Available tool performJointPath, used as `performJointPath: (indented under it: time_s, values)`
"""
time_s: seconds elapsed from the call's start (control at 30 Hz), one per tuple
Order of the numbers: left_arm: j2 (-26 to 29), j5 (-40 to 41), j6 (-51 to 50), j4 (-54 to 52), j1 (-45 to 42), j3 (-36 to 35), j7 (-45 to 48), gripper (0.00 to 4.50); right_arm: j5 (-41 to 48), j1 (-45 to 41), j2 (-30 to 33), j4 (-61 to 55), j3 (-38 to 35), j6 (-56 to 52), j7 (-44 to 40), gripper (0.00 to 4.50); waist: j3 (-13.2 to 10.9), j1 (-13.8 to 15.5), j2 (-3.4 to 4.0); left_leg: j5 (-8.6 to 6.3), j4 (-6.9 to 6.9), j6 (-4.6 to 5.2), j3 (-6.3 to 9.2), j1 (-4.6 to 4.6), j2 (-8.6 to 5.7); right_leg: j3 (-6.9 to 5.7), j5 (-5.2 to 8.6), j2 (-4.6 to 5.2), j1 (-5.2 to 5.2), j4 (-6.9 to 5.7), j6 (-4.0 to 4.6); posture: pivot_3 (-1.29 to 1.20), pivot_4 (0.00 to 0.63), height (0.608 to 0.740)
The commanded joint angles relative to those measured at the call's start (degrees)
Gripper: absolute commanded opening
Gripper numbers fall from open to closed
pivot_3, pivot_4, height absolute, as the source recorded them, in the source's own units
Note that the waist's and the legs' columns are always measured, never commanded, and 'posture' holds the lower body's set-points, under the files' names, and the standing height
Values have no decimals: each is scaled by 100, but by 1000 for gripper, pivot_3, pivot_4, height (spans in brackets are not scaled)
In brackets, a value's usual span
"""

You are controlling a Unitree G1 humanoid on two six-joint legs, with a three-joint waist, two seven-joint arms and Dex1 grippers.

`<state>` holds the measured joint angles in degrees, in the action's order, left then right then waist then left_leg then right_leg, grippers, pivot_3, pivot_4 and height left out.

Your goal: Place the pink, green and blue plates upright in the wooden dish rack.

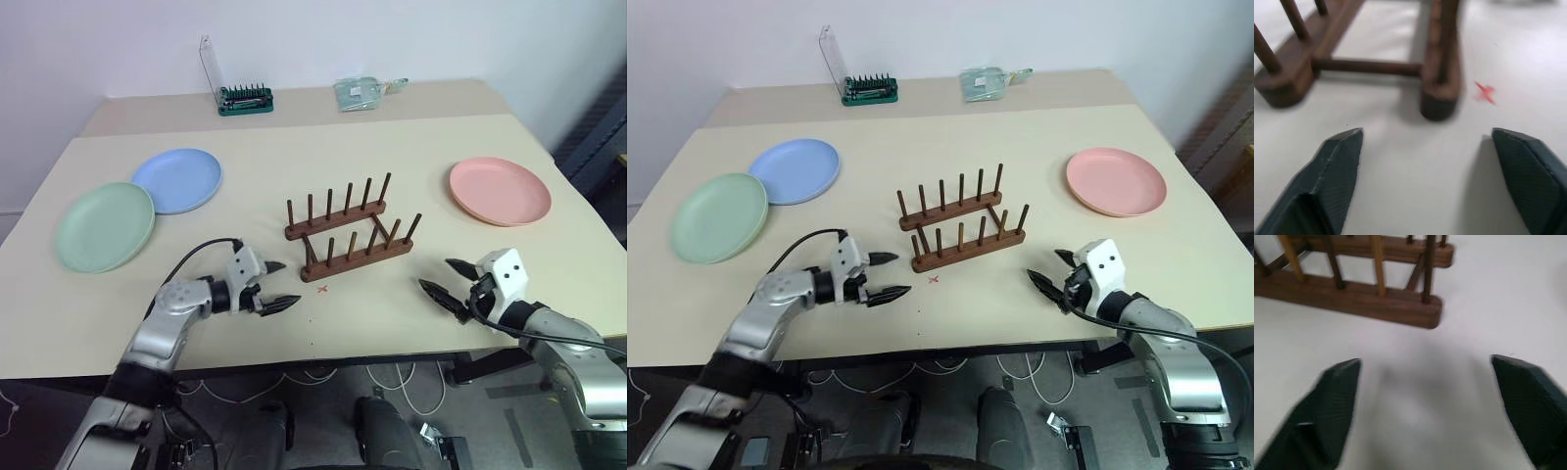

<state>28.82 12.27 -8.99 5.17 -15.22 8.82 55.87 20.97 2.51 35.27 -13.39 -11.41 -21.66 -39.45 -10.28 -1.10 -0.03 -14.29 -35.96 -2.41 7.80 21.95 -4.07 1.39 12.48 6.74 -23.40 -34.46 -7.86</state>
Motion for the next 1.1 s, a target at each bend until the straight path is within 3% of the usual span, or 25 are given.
performJointPath:
  time_s: [0.03, 0.17, 0.2, 0.57, 0.83, 1.1]
  values:
    - [160, 150, -461, -568, 431, 5, 39, 2576, -5, -120, 57, -229, 121, -42, -59, 2269, 1, 27, 1, 0, -1, 0, 0, 0, 0, 0, 1, 0, 2, 0, 0, 0, 150, 740]
    - [-108, 266, -1012, -1105, 537, 198, -232, 421, -380, -516, -48, 79, 577, -50, 119, 105, 1, 53, 1, 0, -6, 0, 1, 3, -3, 0, 5, 3, 7, 8, 9, 0, 150, 740]
    - [-187, 165, -1063, -1141, 522, 330, -302, 55, -521, -640, -98, 170, 673, -39, 242, 0, 1, 59, 1, 0, -9, 0, 1, 5, -5, 0, 4, 4, 8, 9, 8, 0, 150, 740]
    - [-1113, -662, -617, -124, -120, 339, -1816, 55, -1353, -1391, -365, 1023, 1251, 65, 740, 0, 3, 153, -2, 0, -16, -1, 1, -2, -8, 0, -2, 3, 16, 9, 7, 0, 150, 740]
    - [-1198, -1057, -95, 853, -621, 184, -2569, 55, -1729, -1913, -613, 1613, 1370, 354, 1085, 0, 5, 111, -3, 0, -9, -1, -2, -49, -6, 0, -1, 2, 55, 6, 4, 0, 150, 740]
    - [-1212, -1172, 153, 1190, -753, 183, -2724, 55, -1864, -2034, -714, 1804, 1399, 516, 1130, 0, 7, 42, 0, 0, -4, -1, 1, -55, -6, 0, -2, 1, 59, 4, 2, 0, 150, 740]
